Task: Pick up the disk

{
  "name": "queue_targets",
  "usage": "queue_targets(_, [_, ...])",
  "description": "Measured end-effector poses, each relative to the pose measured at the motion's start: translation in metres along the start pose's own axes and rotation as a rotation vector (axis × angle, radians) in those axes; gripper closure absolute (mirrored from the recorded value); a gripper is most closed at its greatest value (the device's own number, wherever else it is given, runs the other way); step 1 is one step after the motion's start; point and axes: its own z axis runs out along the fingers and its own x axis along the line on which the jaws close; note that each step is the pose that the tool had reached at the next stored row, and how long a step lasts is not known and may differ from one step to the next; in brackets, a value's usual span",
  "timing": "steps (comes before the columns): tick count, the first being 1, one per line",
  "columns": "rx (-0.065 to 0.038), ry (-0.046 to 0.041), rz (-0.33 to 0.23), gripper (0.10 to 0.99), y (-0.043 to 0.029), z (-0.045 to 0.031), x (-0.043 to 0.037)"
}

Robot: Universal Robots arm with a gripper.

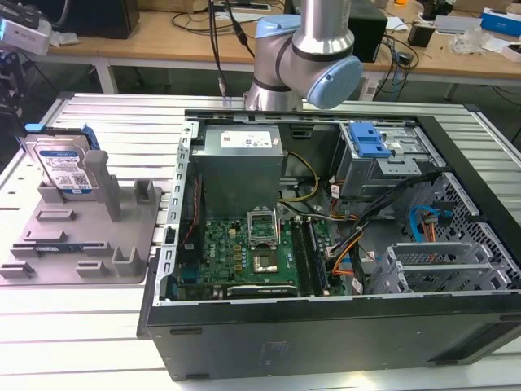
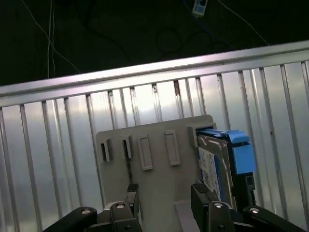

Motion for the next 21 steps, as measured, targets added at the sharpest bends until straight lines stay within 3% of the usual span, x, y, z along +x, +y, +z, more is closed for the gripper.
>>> queue_targets(5, [0.000,0.0041,-0.110,0.529,-0.0011,0.0006,-0.0002])
queue_targets(13, [0.000,0.0027,-0.106,0.529,-0.0011,0.0009,-0.0021])
queue_targets(18, [0.001,0.0026,-0.103,0.529,0.0017,0.0015,-0.0129])
queue_targets(21, [0.001,0.0026,-0.103,0.529,0.0060,0.0021,-0.0257])
